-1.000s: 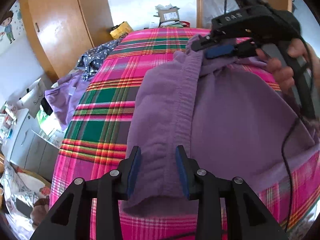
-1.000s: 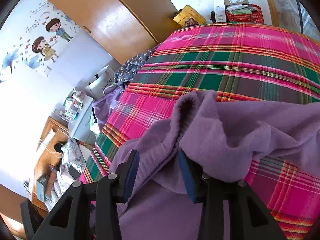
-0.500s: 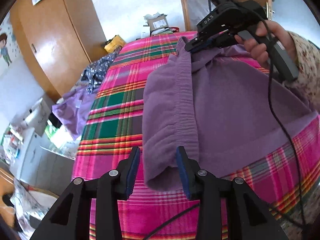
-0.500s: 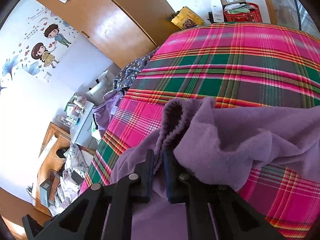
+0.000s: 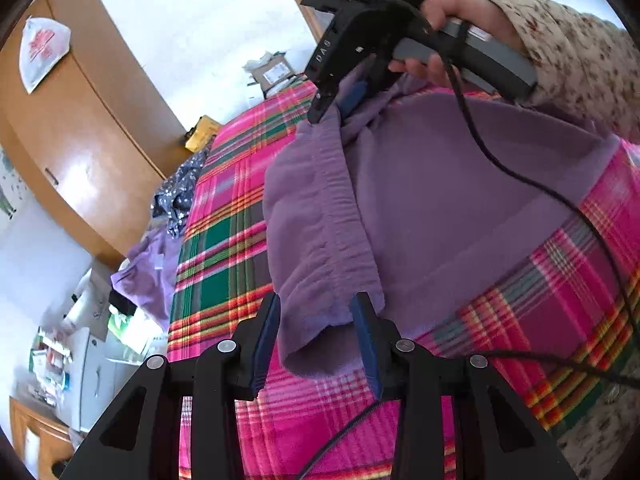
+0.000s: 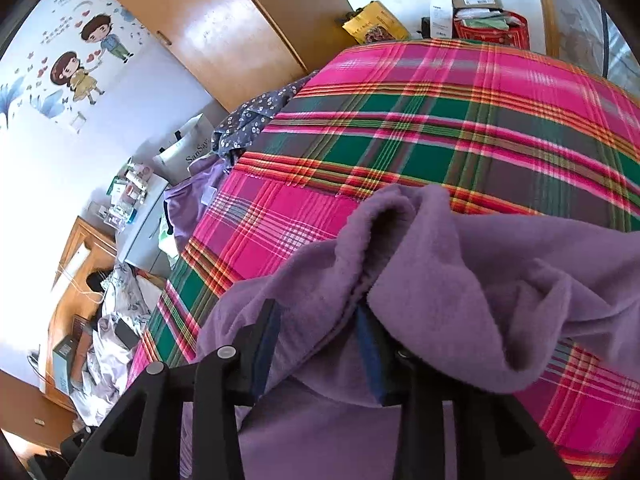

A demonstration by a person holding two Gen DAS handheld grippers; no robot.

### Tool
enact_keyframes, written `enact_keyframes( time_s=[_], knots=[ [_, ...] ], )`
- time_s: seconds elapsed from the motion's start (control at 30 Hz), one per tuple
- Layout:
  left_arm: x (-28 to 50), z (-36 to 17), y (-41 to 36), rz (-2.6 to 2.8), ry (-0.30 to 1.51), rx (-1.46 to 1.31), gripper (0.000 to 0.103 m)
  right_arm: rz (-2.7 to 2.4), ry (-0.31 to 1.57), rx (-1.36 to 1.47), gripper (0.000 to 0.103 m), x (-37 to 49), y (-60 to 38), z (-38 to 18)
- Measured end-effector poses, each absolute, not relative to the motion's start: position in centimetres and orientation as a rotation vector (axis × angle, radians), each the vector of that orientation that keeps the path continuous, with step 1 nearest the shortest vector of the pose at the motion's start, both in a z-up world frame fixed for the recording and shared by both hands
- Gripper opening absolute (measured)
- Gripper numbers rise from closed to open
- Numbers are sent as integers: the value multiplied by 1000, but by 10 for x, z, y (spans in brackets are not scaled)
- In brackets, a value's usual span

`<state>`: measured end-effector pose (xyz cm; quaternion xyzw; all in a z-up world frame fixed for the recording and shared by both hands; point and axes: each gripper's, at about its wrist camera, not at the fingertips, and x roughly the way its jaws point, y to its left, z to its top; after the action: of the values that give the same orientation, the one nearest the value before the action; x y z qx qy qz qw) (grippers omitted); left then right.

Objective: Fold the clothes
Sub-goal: 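Lift the garment with both grippers, raising the right gripper's edge high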

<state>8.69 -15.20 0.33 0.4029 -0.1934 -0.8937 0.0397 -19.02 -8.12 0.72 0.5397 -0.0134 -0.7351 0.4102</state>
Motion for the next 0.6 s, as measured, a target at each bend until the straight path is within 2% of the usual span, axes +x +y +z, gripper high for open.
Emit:
enact_keyframes(
  time_s=[0.2, 0.4, 0.6],
  knots=[
    [85, -6, -147, -2705, -771, 1212, 39, -1857, -42, 1375, 39, -190, -83, 5],
    [91, -18, -135, -2677, -1096, 1194, 39, -1862, -38, 1377, 39, -188, -84, 5],
    [84, -19, -132, -2675, -1197, 1154, 41, -1867, -30, 1378, 39, -188, -88, 3]
  ],
)
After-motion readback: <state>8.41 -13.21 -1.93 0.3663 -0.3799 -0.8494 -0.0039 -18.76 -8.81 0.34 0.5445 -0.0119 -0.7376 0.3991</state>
